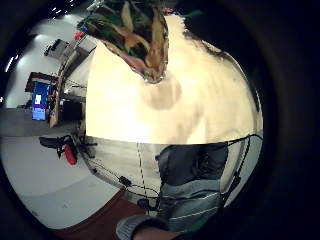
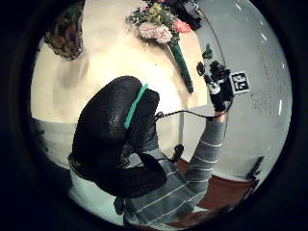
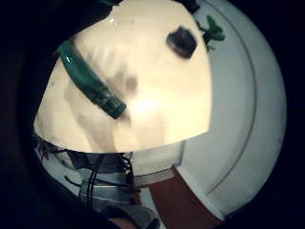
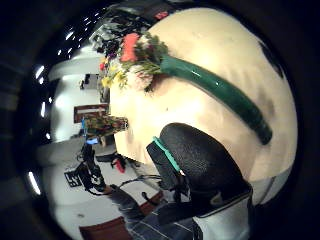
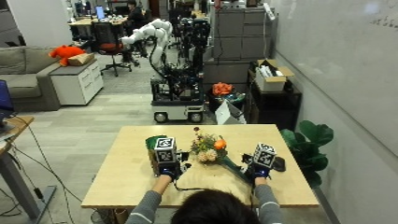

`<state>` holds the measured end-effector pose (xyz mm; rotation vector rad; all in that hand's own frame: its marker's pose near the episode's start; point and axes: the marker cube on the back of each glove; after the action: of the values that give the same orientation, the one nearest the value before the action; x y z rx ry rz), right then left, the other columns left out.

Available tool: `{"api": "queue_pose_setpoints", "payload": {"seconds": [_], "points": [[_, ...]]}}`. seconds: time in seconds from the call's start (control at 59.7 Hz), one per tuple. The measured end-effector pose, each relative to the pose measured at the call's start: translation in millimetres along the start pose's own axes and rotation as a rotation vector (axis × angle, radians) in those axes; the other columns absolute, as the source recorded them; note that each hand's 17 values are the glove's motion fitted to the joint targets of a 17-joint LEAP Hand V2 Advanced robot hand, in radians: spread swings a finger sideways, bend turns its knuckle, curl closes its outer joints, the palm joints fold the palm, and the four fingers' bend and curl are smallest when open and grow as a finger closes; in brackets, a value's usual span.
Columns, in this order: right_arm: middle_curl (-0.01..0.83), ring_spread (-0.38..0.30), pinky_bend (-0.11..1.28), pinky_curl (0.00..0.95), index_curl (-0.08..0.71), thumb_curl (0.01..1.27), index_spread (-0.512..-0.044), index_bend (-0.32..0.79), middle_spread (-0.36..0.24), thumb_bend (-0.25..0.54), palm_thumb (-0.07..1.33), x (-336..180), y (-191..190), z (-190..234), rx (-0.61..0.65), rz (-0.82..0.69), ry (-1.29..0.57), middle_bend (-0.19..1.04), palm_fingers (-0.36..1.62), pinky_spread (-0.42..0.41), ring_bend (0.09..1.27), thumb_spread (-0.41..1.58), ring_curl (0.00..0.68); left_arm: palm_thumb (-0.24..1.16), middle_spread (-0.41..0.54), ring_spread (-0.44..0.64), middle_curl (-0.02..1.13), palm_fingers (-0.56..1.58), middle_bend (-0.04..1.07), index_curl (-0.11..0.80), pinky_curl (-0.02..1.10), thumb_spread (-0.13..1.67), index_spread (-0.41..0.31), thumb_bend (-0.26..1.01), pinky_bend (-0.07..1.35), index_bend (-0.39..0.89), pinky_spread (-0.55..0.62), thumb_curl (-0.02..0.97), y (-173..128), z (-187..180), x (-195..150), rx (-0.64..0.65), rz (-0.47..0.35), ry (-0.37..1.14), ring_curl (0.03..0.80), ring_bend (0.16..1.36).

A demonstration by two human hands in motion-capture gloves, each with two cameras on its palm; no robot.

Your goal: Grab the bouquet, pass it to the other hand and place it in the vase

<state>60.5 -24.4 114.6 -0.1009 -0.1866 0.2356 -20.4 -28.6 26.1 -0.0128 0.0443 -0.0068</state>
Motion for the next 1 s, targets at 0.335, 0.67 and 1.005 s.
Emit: {"api": "queue_pose_setpoints", "payload": {"seconds": [0.335,0.67,1.005], "points": [[0.352,0.016,0.56,0.344,0.172,0.28,-0.377,0.12,-0.079,-0.02,0.36,41,-25,50,0.068,0.203,0.017,0.24,0.07,0.23,0.48,1.08,0.296,0.18,0.189,0.28,0.32,0.23,0.18,0.289,0.34,1.12,-0.022,-0.02,0.44,0.14,0.37,0.276,4,3,-1,-0.02,-0.002,-0.017,0.27,0.54],[0.359,0.017,0.54,0.344,0.174,0.29,-0.37,0.11,-0.066,-0.024,0.37,15,-26,42,0.054,0.142,0.004,0.26,0.09,0.23,0.48,1.06,0.301,0.18,0.187,0.28,0.33,0.23,0.18,0.294,0.34,1.12,-0.022,-0.02,0.43,0.14,0.37,0.277,-6,11,-4,-0.031,-0.012,-0.027,0.271,0.53],[0.355,0.136,0.56,0.348,0.173,0.29,-0.327,0.11,0.028,-0.03,0.33,-1,-6,49,-0.043,0.426,0.062,0.24,0.07,0.285,0.5,1.01,0.306,0.18,0.186,0.28,0.33,0.24,0.18,0.297,0.34,1.12,-0.025,-0.02,0.43,0.15,0.37,0.278,-3,13,-4,-0.048,0.003,-0.005,0.272,0.52]]}}
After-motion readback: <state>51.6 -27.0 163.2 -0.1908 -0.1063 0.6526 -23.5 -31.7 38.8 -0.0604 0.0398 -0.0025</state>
